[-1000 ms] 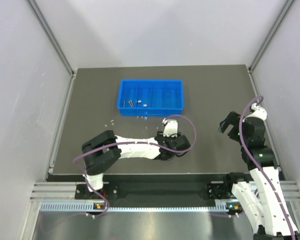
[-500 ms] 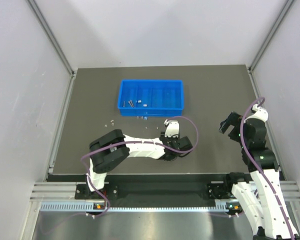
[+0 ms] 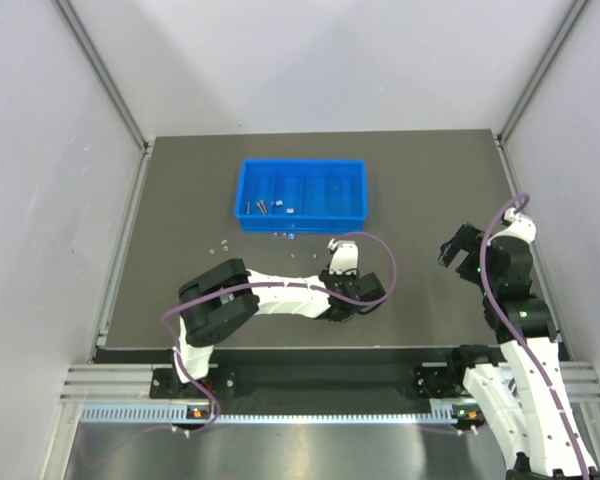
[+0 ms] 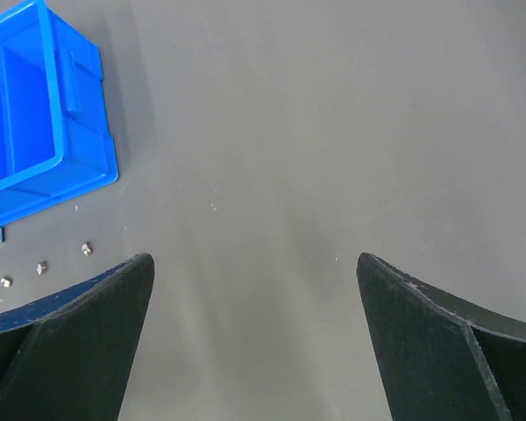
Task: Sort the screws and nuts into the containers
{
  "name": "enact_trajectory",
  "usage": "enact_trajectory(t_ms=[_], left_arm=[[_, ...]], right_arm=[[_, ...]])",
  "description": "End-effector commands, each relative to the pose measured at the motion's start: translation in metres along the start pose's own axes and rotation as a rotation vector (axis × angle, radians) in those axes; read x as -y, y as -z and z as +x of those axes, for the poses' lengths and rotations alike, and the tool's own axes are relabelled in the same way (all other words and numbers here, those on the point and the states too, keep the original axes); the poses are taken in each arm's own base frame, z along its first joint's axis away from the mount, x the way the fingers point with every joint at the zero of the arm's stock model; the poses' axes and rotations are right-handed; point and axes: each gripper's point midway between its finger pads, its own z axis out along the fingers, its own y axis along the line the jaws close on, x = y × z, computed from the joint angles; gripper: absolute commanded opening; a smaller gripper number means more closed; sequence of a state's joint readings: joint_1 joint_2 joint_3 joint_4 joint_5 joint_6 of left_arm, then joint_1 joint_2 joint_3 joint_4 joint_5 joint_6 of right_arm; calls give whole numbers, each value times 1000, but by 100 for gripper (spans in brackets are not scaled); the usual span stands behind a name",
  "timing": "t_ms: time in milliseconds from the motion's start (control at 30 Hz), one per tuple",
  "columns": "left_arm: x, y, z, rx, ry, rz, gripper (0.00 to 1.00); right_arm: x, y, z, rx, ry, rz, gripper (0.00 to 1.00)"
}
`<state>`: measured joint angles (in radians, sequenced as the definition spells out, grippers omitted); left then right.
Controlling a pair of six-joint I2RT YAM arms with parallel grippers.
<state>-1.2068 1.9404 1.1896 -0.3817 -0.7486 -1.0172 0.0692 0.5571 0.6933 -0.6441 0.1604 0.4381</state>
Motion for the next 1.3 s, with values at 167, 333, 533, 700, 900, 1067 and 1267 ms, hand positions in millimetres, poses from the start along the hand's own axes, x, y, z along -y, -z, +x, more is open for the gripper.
enact_trajectory(t_ms=[167, 333, 533, 700, 900, 1067, 1267], left_arm=[[-3, 43, -51, 67, 7, 77, 17], [-26, 61, -125, 150, 78, 107, 18], [-100, 33, -216, 311, 193, 2, 18], [-142, -7, -261, 361, 231, -43, 18], [-150, -54, -282, 331, 218, -11, 18], [-148, -79, -283, 307, 189, -24, 17], [-146, -62, -281, 296, 194, 24, 25]], right_arm=[[-3, -1, -7, 25, -2, -5, 100], [-3, -3, -7, 22, 0, -5, 100], [-2, -6, -6, 13, 5, 9, 100], [0, -9, -6, 4, 10, 25, 100], [1, -13, -4, -10, 11, 38, 99], [2, -12, -6, -7, 15, 44, 100], [3, -13, -4, -9, 15, 47, 100]])
